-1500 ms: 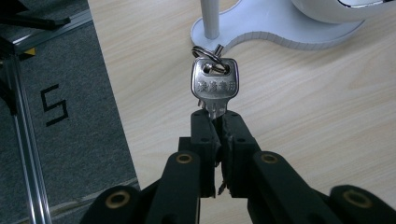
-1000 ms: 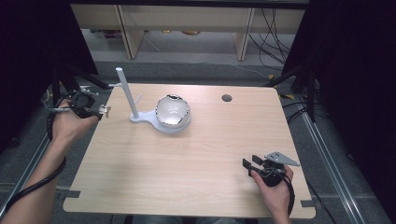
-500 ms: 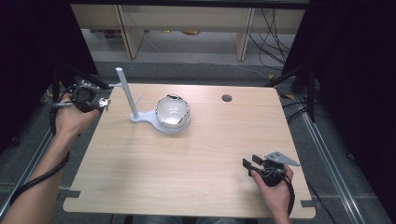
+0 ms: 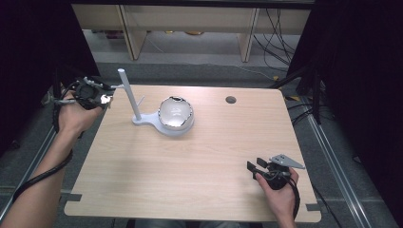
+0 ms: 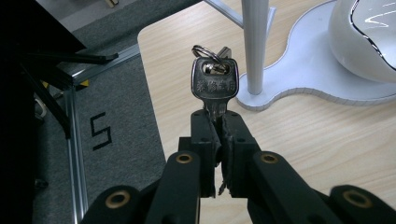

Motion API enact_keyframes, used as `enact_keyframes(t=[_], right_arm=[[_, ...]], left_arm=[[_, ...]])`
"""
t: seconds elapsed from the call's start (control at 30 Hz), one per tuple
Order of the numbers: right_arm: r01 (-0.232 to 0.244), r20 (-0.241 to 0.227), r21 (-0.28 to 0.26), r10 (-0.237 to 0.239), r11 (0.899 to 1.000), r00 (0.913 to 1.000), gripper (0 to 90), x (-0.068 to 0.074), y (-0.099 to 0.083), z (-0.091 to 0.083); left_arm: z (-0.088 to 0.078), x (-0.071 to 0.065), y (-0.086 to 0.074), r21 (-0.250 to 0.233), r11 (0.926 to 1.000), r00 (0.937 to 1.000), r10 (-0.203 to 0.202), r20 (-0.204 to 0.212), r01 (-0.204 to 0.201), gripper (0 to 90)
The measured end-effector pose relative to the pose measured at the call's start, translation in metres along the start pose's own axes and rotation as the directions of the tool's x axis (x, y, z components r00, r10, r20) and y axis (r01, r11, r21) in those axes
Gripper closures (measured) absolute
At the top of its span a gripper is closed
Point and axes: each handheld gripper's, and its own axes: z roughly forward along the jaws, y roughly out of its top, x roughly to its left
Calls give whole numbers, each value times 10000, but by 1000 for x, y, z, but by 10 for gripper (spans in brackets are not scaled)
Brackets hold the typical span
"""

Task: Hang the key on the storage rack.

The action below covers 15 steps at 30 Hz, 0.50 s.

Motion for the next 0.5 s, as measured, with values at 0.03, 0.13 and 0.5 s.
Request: enact_keyframes(t=[0.03, 0.13, 0.5], right_arm=[[-2, 4, -5, 2, 10000, 10000, 509, 0, 0, 0], [92, 67, -81, -92, 9999, 9999, 509, -1, 0, 0], [111, 89, -61, -110, 9999, 9999, 509, -2, 0, 0]], left_arm=[[0, 0, 2, -11, 9999, 9999, 108, -83, -108, 843], [0, 0, 4, -41, 9996, 9994, 285, -189, -286, 843], [1, -7, 24, -6, 9945, 9933, 1046, -486, -1048, 843]])
